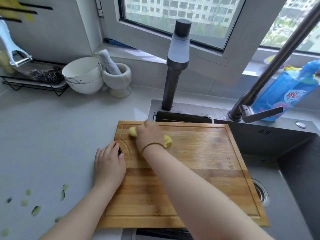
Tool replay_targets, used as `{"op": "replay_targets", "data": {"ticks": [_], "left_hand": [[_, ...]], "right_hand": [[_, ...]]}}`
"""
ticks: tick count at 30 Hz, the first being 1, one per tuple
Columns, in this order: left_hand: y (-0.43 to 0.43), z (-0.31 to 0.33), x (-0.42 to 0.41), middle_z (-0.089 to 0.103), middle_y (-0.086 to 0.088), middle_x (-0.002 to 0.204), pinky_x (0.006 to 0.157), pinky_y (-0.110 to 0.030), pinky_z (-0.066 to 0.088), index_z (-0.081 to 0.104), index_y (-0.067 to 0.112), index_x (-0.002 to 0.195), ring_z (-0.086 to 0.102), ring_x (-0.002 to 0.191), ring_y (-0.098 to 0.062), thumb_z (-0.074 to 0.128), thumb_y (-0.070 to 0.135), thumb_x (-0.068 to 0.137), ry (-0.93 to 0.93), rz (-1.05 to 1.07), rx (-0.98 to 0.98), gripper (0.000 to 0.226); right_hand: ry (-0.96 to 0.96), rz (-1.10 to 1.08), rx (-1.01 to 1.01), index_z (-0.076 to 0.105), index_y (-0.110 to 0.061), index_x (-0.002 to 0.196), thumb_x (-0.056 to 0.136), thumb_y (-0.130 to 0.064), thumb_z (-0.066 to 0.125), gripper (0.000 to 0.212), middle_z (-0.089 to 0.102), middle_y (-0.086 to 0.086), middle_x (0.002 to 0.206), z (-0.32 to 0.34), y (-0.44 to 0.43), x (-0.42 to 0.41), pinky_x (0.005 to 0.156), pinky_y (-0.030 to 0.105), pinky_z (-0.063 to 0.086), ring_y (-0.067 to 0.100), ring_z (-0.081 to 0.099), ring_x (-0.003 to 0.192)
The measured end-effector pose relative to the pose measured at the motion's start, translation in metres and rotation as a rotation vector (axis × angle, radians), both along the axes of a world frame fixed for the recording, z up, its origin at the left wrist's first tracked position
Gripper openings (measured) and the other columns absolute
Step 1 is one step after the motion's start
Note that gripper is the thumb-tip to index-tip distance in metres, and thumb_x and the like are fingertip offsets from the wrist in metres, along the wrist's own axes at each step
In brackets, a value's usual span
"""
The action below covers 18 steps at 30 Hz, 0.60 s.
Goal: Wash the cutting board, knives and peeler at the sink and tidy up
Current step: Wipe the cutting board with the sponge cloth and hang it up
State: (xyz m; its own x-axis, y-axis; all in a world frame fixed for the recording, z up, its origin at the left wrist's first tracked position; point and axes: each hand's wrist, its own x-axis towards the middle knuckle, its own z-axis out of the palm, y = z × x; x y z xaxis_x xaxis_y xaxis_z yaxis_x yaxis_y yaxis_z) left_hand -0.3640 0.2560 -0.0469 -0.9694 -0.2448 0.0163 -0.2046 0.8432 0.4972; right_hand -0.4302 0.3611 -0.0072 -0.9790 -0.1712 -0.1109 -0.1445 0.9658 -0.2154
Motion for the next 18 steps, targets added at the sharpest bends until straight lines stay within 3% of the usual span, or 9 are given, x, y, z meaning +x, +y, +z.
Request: {"op": "replay_targets", "data": {"ticks": [4, 7, 10, 13, 18], "left_hand": [[0.001, 0.001, 0.001, 0.034, 0.0, 0.148, 0.114, -0.036, 0.0, 0.036, 0.017, 0.141, 0.026, 0.137, -0.017, 0.037, 0.02, 0.096, 0.0, 0.026, -0.096, 0.045], [0.001, 0.004, 0.003, 0.028, 0.002, 0.149, 0.114, -0.039, -0.002, 0.03, 0.029, 0.143, 0.022, 0.138, -0.017, 0.029, 0.026, 0.098, -0.038, -0.01, -0.177, 0.045], [0.002, 0.007, 0.002, 0.026, 0.001, 0.15, 0.114, -0.04, -0.003, 0.031, 0.03, 0.142, 0.019, 0.139, -0.018, 0.028, 0.038, 0.097, -0.079, -0.032, -0.194, 0.046], [0.004, 0.009, 0.004, 0.022, -0.001, 0.151, 0.114, -0.041, -0.007, 0.026, 0.029, 0.144, 0.015, 0.14, -0.019, 0.03, 0.06, 0.089, -0.146, -0.066, -0.239, 0.063], [0.007, 0.013, 0.006, 0.02, -0.002, 0.151, 0.114, -0.047, -0.002, 0.024, 0.028, 0.144, 0.017, 0.14, -0.022, 0.032, 0.072, 0.08, -0.181, -0.072, -0.298, 0.078]], "right_hand": [[0.03, 0.085, 0.046, 0.048, -0.016, 0.125, 0.095, -0.014, 0.035, 0.032, 0.04, 0.011, 0.13, -0.002, 0.015, -0.001, 0.088, 0.038, 0.04, 0.031, 0.044, 0.114], [0.031, -0.072, 0.097, 0.046, -0.019, 0.129, 0.095, -0.015, 0.035, 0.035, 0.038, 0.009, 0.134, -0.002, 0.077, -0.008, 0.091, 0.037, 0.04, 0.031, 0.042, 0.118], [0.037, -0.359, 0.159, 0.048, -0.023, 0.127, 0.094, -0.016, 0.038, 0.035, 0.039, 0.008, 0.134, 0.004, 0.155, 0.0, 0.092, 0.039, 0.039, 0.031, 0.044, 0.117], [0.037, -0.562, 0.16, 0.046, -0.024, 0.129, 0.095, -0.022, 0.039, 0.036, 0.042, 0.008, 0.131, 0.01, 0.206, 0.015, 0.088, 0.044, 0.043, 0.03, 0.044, 0.115], [-0.018, -0.497, 0.027, 0.046, -0.026, 0.13, 0.094, -0.03, 0.045, 0.037, 0.039, 0.005, 0.135, 0.013, 0.218, 0.047, 0.088, 0.041, 0.044, 0.027, 0.043, 0.115]]}}
